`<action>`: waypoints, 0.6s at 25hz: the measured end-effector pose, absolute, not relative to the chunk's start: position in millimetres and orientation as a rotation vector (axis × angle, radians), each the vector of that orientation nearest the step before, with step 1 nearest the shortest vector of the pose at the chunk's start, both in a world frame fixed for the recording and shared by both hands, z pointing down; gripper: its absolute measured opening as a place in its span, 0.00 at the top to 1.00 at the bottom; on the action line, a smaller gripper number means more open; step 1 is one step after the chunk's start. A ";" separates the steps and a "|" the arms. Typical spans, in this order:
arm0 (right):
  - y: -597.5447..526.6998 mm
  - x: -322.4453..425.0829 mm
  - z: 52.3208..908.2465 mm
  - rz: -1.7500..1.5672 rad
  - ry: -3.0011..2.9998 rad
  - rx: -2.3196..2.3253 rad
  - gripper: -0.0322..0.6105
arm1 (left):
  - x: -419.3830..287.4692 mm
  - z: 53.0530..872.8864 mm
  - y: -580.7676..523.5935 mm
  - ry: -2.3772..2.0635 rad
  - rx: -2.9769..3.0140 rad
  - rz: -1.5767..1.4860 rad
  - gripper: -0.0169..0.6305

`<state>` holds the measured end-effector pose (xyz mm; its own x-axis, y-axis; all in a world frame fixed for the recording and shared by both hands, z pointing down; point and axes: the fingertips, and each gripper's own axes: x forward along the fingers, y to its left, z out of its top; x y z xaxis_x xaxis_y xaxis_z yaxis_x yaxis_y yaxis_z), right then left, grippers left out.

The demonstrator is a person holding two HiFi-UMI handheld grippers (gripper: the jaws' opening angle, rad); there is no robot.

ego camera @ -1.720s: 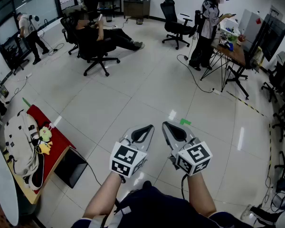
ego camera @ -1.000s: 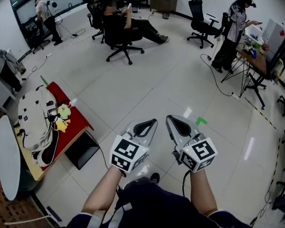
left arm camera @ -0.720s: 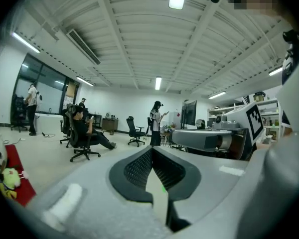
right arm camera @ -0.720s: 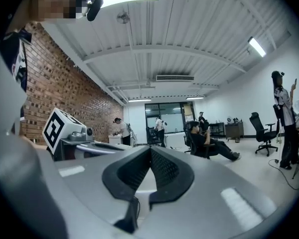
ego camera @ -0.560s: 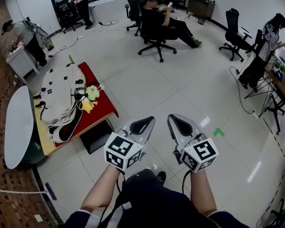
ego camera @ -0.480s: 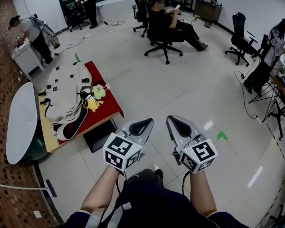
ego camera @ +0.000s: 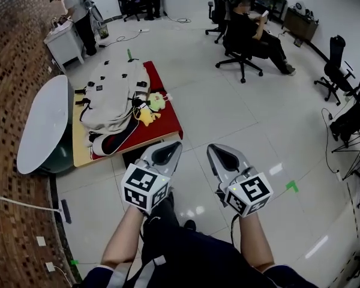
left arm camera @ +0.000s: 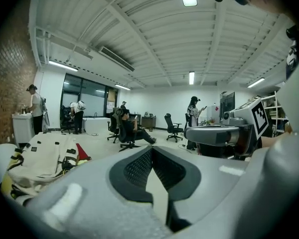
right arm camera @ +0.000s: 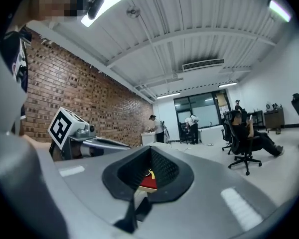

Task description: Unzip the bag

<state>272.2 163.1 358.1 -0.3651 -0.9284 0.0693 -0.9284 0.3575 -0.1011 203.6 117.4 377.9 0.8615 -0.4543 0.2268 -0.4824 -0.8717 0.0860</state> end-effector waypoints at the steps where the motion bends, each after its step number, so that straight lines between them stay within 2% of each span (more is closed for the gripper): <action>1: 158.2 265.9 358.8 0.192 -2.597 1.750 0.94 | 197.4 379.0 113.4 -0.752 2.893 0.306 0.97; 15: 37.8 152.1 384.2 0.218 -2.623 1.566 0.94 | 77.6 414.5 2.0 -0.926 2.827 0.366 0.97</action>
